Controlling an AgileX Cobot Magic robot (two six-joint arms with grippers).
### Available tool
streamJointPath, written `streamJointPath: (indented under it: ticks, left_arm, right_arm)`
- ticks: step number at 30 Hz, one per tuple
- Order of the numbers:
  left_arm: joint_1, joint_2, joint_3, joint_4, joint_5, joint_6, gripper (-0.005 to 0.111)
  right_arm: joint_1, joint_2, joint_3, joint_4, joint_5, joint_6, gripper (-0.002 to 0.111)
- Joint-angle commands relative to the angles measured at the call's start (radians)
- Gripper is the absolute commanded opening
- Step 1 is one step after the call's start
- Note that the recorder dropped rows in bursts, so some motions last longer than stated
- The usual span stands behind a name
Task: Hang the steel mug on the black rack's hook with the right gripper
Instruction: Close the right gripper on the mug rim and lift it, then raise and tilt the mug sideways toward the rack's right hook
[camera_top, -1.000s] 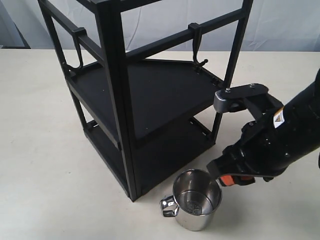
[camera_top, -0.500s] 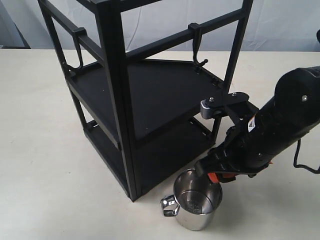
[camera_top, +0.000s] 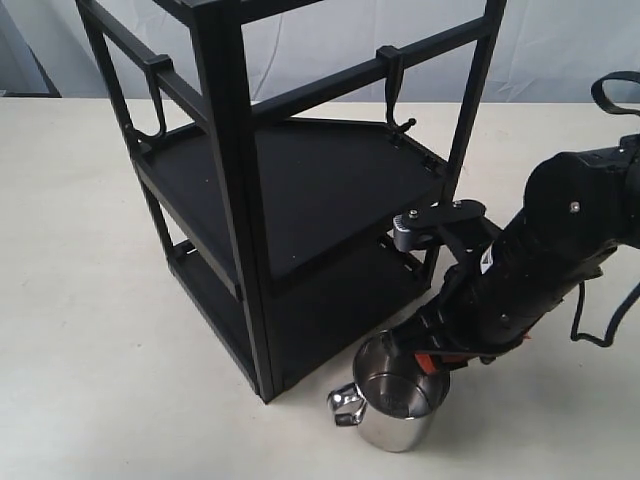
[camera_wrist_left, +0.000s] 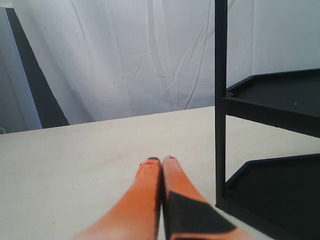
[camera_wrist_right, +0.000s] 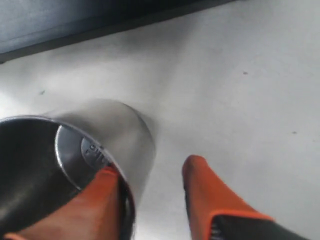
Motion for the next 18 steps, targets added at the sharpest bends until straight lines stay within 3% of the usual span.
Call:
streamJointPath:
  ticks: [1,5,10,16,18]
  left_arm:
    - [-0.005,-0.005,0.000,0.001,-0.005,-0.002,0.002]
    - [-0.005,-0.005,0.000,0.001,-0.005,-0.002,0.002]
    - [-0.005,-0.005,0.000,0.001,-0.005,-0.002,0.002]
    - [-0.005,-0.005,0.000,0.001,-0.005,-0.002,0.002]
    - [-0.005,-0.005,0.000,0.001,-0.005,-0.002,0.002]
  right_arm:
    - [0.004,0.003,-0.007,0.003,-0.021,-0.014,0.000]
    - [0.004,-0.040,-0.007,0.037,0.153,-0.050,-0.001]
    - [-0.025,-0.232,0.035,0.172,0.163,-0.118,-0.001]
    - [-0.207,-0.356,0.057,0.445,0.309,-0.261,-0.001]
    - [-0.324,-0.363,0.057,0.595,0.422,-0.408,-0.001]
